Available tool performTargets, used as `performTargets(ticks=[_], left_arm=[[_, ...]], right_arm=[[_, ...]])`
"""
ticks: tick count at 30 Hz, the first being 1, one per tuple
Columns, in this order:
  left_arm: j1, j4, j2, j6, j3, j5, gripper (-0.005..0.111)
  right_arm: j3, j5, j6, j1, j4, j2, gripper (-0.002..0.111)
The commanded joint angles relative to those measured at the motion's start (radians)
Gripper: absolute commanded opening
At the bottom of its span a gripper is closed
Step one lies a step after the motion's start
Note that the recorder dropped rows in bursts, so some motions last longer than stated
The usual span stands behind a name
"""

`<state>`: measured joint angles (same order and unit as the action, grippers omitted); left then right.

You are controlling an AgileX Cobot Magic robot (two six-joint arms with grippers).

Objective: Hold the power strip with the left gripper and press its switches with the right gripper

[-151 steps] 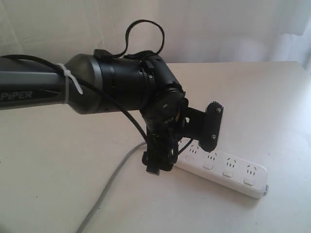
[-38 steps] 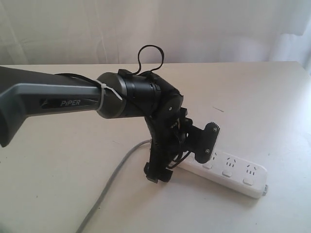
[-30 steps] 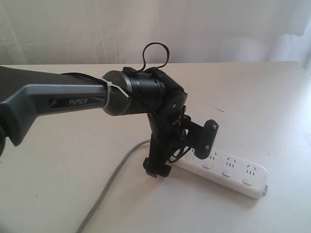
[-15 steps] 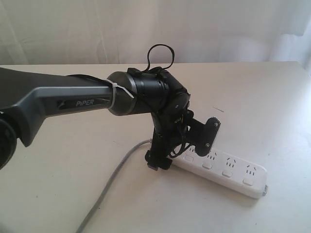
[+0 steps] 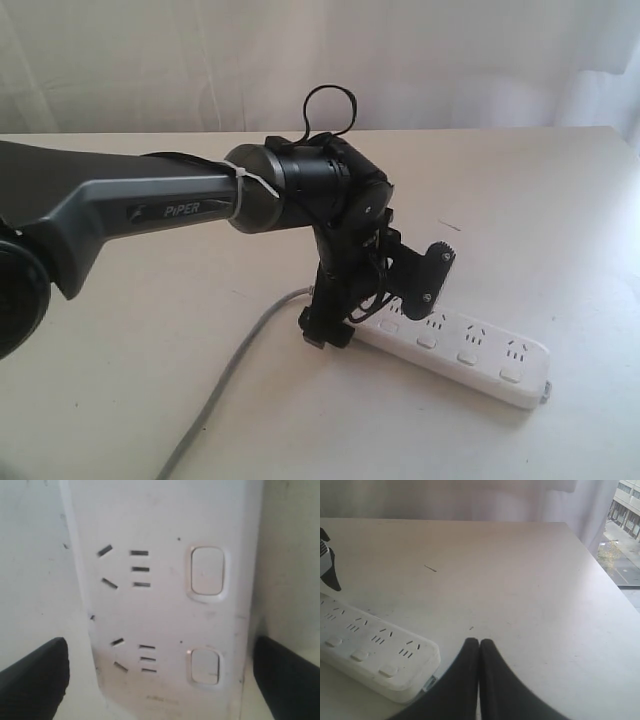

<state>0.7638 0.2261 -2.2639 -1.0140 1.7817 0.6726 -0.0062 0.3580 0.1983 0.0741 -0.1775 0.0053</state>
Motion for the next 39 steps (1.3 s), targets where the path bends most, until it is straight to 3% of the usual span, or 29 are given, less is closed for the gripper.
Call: performTargets(ticks=[1, 13, 26, 30, 35, 39], left_arm=[[0.006, -0.142, -0.157, -0.042, -0.062, 0.111, 0.105], [0.007, -0.220, -0.155, 0.013, -0.062, 0.371, 0.105], [0.007, -0.351, -0.155, 0.017, -0.062, 0.368, 0.105], [0.006, -0.353, -0.155, 0.126, -0.062, 0.336, 0.103], [0.006, -0.353, -0.155, 0.246, -0.062, 0.281, 0.083], [0.006, -0.311, -0.155, 0.305, -0.062, 0.263, 0.043]], right_arm=[[0.006, -0.008, 0.000, -0.005, -0.002, -0.005, 0.000], [0.006, -0.008, 0.000, -0.005, -0.002, -0.005, 0.000], [0.006, -0.008, 0.000, -0.005, -0.002, -0.005, 0.000], [0.006, -0.008, 0.000, -0.005, -0.002, -0.005, 0.000], [0.006, -0.008, 0.000, -0.005, -0.002, -0.005, 0.000], [0.006, -0.008, 0.000, -0.005, -0.002, -0.005, 0.000]])
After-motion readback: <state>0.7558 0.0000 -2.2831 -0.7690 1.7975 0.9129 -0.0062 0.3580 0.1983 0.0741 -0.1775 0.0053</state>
